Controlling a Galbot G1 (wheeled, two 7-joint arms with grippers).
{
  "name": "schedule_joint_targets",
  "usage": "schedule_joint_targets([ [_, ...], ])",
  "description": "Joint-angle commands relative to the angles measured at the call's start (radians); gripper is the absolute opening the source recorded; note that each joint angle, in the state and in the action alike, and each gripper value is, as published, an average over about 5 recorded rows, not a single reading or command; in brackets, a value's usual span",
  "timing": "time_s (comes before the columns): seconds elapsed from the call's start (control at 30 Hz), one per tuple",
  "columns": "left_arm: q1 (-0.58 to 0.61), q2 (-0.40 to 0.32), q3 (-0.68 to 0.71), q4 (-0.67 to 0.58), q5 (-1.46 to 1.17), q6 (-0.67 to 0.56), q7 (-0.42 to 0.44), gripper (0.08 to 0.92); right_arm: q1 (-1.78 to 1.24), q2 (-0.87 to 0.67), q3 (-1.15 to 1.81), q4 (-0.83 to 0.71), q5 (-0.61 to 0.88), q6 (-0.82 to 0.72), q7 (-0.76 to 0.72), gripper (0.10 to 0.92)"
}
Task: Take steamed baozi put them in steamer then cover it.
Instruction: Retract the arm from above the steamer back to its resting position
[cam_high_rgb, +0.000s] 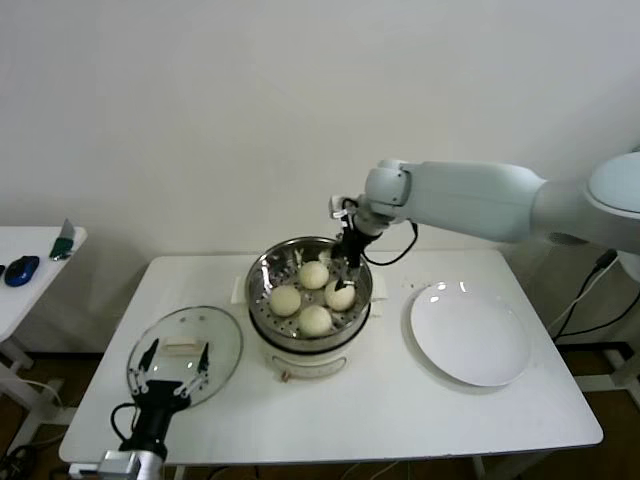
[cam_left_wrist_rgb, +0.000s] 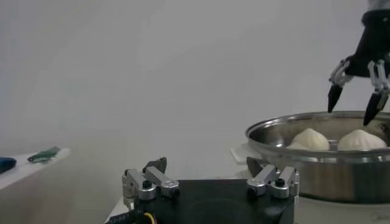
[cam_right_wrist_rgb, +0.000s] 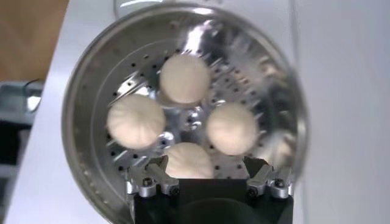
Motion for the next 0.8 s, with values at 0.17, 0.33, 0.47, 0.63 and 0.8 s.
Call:
schedule_joint_targets([
  [0.17, -0.005, 0.001, -0.023, 0.003, 0.079, -0.004, -0.004, 0.823, -0.27, -0.419, 0.49, 0.161, -0.03, 0.31, 0.422, 0.823],
  [0.33, -0.019, -0.004, -0.025, 0.0, 0.191, 0.008, -0.007, 0.823, -0.614, -0.545, 0.86, 0.254, -0.086, 0.373, 0.556, 0.823],
  [0.47, -0.024, -0.004, -0.037, -0.002, 0.347, 0.023, -0.016, 0.823, -0.893, -0.588, 1.14, 0.305, -0.141, 0.414, 0.622, 0.823],
  [0.63, -0.005, -0.005, -0.069, -0.013, 0.718, 0.09, -0.014, 0.823, -1.191, -0.595, 1.455, 0.373, -0.14, 0.428, 0.669, 0.823],
  [0.8, 0.017, -0.003, -0.072, -0.015, 1.122, 0.13, -0.013, 0.823, -1.489, -0.524, 1.779, 0.432, -0.162, 0.412, 0.677, 0.823],
])
